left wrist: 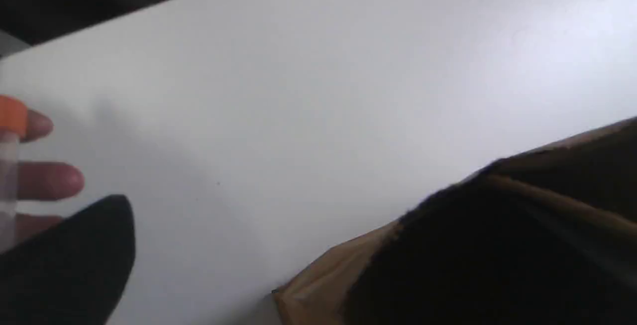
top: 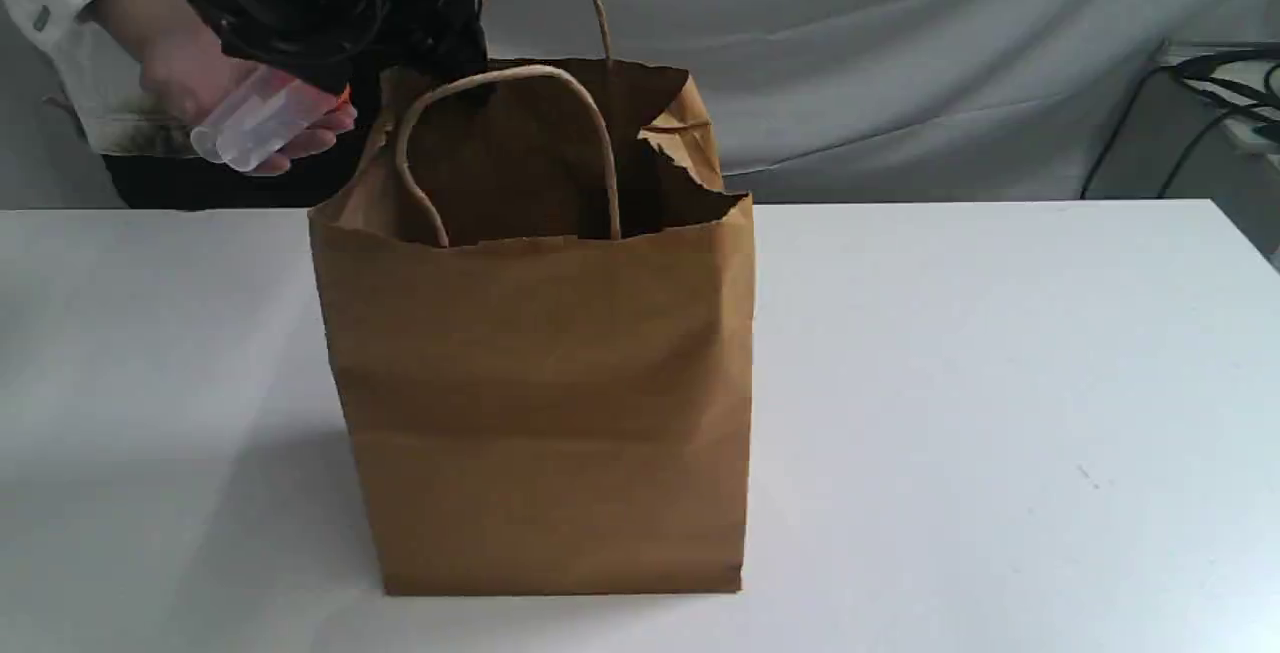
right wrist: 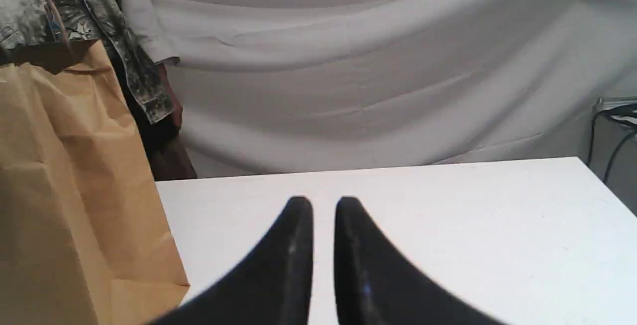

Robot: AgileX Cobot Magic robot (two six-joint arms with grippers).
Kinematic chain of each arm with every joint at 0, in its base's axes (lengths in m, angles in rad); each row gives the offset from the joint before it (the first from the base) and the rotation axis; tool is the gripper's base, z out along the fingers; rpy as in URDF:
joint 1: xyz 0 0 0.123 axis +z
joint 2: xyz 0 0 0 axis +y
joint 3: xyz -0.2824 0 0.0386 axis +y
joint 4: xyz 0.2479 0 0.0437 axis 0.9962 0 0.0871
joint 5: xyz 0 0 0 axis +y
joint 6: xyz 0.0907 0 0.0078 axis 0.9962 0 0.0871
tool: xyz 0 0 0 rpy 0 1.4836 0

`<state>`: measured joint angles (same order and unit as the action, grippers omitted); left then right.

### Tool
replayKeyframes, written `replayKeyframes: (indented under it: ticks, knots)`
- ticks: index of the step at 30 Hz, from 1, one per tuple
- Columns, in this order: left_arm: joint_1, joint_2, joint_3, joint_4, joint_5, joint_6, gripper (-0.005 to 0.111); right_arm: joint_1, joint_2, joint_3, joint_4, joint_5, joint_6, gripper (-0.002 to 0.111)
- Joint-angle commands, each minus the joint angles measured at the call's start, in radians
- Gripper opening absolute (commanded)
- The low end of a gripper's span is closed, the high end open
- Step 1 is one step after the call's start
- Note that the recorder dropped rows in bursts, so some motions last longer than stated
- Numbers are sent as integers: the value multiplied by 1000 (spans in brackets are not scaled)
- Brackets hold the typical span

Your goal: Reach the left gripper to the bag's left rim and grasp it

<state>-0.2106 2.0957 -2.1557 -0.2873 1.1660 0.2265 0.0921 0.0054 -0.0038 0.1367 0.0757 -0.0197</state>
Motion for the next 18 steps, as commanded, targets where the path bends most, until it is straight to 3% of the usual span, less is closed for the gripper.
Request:
replayKeyframes:
  ticks: [1,8,18]
  knots:
    - [2,37,-77,-18,29,11,98,3,-5,4,1,4,-3,9]
    - [2,56,-118,-16,48,177,97,3,-5,4,1,4,-3,9]
    - [2,79,-116,-1,55,76,96,3,-5,4,1,4,-3,9]
